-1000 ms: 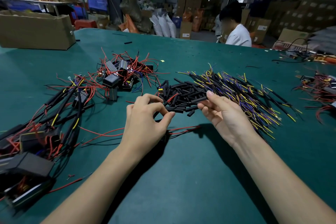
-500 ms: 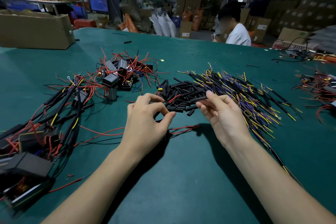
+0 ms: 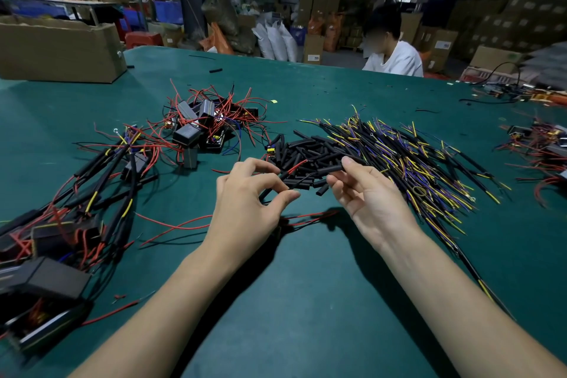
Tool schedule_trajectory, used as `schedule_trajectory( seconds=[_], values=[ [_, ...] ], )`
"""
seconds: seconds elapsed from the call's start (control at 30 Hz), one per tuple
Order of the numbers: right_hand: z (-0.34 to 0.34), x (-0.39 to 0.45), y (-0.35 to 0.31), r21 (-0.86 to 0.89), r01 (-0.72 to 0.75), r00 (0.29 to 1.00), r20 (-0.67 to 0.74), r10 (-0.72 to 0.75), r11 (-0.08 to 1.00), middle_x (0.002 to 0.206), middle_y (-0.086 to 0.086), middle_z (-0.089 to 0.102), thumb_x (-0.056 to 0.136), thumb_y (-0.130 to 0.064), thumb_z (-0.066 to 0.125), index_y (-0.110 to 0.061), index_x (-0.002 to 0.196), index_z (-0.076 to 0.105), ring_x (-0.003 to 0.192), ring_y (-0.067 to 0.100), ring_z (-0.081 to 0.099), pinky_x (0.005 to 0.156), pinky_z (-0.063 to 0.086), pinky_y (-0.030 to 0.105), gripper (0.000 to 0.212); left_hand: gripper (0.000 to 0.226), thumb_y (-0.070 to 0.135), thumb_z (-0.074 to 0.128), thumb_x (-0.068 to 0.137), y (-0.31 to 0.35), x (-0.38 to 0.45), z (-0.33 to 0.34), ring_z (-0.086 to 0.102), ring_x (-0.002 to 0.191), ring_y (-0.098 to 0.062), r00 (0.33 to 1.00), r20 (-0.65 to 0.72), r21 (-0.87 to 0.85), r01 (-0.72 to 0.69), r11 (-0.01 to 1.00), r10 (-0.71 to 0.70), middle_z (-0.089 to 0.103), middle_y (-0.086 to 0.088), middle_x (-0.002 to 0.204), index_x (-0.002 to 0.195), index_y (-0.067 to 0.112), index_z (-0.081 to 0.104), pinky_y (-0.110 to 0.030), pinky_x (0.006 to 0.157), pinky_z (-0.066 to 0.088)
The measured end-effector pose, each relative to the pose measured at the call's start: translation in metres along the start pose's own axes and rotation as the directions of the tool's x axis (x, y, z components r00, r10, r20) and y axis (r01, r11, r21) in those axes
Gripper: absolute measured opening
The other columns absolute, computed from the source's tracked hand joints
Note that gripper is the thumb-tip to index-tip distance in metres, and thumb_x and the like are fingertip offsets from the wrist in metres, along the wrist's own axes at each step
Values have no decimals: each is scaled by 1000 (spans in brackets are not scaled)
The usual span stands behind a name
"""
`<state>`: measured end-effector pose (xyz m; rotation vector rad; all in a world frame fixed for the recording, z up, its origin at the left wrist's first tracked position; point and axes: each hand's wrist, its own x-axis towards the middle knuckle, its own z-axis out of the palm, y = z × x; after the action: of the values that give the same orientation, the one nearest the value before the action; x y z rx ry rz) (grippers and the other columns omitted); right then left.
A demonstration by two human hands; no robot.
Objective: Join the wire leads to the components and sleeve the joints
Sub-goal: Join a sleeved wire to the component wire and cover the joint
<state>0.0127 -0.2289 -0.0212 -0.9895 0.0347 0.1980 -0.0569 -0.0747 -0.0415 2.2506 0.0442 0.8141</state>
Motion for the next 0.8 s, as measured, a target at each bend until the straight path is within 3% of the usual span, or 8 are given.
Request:
schedule_trajectory(
  seconds=[0.3, 0.47, 0.53, 0.67, 0.8],
  values=[
    [0, -1, -3, -20, 64, 992, 114, -62, 998, 64, 4, 66, 90, -3, 60, -9, 82, 50, 62, 13, 67, 56, 51, 15, 14, 12, 32, 78, 75, -2, 0, 1, 41, 100, 2, 1000, 1, 14, 7, 1000, -7, 60, 8, 102, 69, 25, 72, -24, 86, 21],
    [1, -1, -4, 15, 34, 994, 102, -35, 999, 64, 5, 65, 89, -2, 61, -7, 89, 50, 60, 13, 68, 56, 52, 15, 12, 11, 34, 78, 73, 0, 1, 0, 46, 104, -5, 1000, 17, 54, -5, 999, 4, 60, 8, 100, 69, 26, 73, -25, 87, 21],
    [0, -1, -3, 6, 36, 996, 85, -36, 999, 69, 6, 62, 88, 0, 62, -5, 93, 52, 59, 13, 67, 57, 53, 15, 12, 12, 36, 76, 76, 1, 1, 0, 49, 107, -8, 1000, 26, 36, 1, 999, -1, 60, 8, 100, 71, 26, 73, -29, 93, 24],
    [2, -4, 0, -77, 48, 995, 88, -41, 996, 70, 5, 61, 87, 0, 63, -6, 81, 58, 58, 11, 64, 55, 51, 14, 10, 11, 32, 68, 85, 7, 0, -1, 52, 106, -11, 997, 61, -87, 47, 995, -41, 61, 8, 99, 83, 26, 76, -47, 100, 35],
    [4, -7, 0, -116, 6, 990, 139, 10, 993, 70, 6, 62, 86, -2, 66, -9, 83, 55, 57, 12, 63, 53, 50, 15, 13, 4, 29, 71, 84, 10, 1, -2, 55, 106, -11, 996, 62, -127, 71, 989, -64, 63, 7, 99, 86, 30, 75, -49, 100, 36]
  ],
)
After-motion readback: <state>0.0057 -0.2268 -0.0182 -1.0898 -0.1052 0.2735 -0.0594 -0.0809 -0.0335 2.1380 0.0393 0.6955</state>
